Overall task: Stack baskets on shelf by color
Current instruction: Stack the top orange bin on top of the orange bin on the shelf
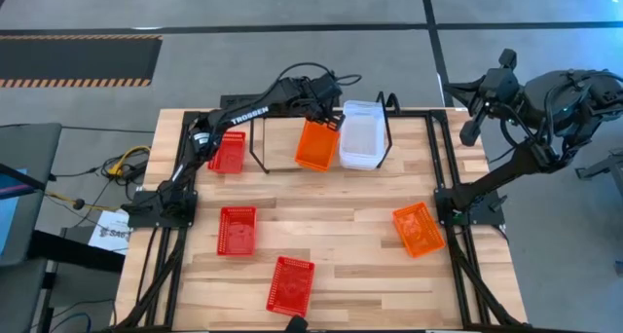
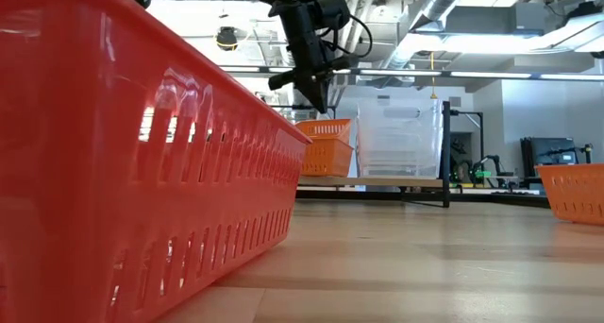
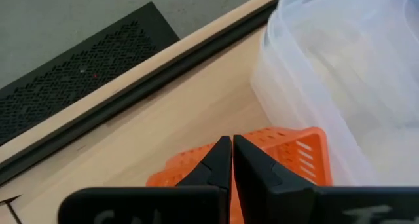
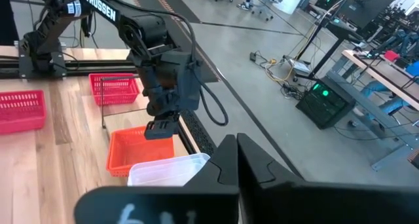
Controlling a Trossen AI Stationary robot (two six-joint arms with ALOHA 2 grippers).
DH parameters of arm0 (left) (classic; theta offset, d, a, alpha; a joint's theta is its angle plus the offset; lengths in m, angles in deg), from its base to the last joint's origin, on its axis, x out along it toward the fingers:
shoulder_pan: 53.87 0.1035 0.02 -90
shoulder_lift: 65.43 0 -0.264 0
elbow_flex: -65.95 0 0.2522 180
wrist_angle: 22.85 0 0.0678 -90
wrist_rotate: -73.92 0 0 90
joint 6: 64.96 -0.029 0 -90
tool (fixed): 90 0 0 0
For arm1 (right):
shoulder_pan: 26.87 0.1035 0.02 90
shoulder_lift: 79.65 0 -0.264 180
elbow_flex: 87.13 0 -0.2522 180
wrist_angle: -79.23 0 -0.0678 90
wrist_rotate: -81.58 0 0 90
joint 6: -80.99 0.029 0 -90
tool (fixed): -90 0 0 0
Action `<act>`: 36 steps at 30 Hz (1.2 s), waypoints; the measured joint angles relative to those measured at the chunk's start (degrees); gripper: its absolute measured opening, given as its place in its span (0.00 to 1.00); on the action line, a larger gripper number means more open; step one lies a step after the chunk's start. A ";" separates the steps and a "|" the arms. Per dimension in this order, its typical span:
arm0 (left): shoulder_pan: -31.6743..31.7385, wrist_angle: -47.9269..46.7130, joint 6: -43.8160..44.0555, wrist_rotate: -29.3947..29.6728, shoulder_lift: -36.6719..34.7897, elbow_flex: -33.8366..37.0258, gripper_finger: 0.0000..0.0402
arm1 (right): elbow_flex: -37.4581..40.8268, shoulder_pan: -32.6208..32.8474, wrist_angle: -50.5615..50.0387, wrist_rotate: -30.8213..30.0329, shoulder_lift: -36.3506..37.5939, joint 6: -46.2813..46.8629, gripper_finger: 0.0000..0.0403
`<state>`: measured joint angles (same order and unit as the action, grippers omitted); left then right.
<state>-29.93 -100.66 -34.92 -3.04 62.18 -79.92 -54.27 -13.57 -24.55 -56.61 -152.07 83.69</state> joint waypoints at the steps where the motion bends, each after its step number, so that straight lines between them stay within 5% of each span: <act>1: -0.02 0.00 0.00 -0.12 0.00 0.00 0.00 | 0.00 0.00 0.00 0.02 0.00 0.00 0.01; 36: -0.02 -2.60 -1.16 0.85 0.00 0.00 0.00 | 0.00 0.00 0.00 0.09 0.00 0.42 0.02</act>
<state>-29.95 -103.26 -36.07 -2.19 62.18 -79.92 -54.27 -13.57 -24.55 -56.52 -152.07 84.11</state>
